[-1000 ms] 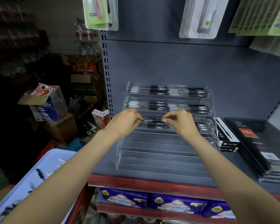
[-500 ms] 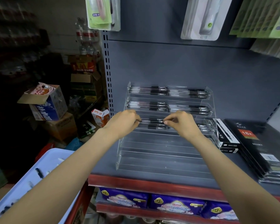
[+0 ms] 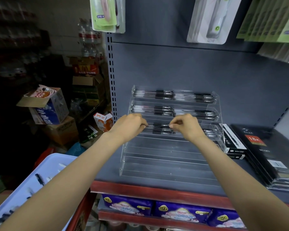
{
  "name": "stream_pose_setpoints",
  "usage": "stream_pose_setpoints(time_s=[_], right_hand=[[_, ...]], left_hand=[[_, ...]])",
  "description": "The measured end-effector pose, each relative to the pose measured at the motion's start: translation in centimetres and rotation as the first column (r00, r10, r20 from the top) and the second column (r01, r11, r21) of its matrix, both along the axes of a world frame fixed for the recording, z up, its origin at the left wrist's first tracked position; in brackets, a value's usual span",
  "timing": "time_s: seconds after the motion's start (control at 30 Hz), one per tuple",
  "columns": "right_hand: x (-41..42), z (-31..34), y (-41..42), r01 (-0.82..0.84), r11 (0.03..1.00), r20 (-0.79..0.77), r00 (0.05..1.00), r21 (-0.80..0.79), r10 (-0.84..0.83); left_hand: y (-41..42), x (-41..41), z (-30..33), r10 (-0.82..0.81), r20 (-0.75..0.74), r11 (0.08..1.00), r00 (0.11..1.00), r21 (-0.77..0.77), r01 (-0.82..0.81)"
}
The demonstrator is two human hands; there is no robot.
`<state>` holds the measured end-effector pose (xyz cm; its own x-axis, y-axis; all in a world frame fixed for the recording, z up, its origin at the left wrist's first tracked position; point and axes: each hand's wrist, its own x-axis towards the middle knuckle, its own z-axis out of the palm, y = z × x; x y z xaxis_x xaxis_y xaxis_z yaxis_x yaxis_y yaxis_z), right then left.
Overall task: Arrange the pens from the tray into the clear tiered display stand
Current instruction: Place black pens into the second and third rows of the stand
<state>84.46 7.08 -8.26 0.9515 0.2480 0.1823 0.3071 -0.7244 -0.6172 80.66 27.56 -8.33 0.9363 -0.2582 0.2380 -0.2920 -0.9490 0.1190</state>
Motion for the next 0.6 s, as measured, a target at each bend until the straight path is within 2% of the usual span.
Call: stream_pose_setpoints(time_s=[0.3, 0.43, 0.6], right_hand=[[-0.5, 0.0, 0.3, 0.048, 0.999, 0.025, 0.999, 0.005, -0.048], [-1.4, 0.4, 1.2, 0.053, 0.996, 0.108, 0.992, 0.072, -0.061], [-3.1, 1.1, 5.2, -0.016, 0.982, 0.124, 0.992, 0.189, -0.007]], left_hand=[[0.2, 0.0, -0.1, -0.003, -0.014, 0.999, 1.0, -0.047, 0.002], [0.3, -0.7, 0.1, 0.0, 0.047, 0.98, 0.999, -0.201, 0.009], [2.8, -2.5, 0.8, 0.097, 0.15, 0.896, 0.984, -0.444, -0.02]])
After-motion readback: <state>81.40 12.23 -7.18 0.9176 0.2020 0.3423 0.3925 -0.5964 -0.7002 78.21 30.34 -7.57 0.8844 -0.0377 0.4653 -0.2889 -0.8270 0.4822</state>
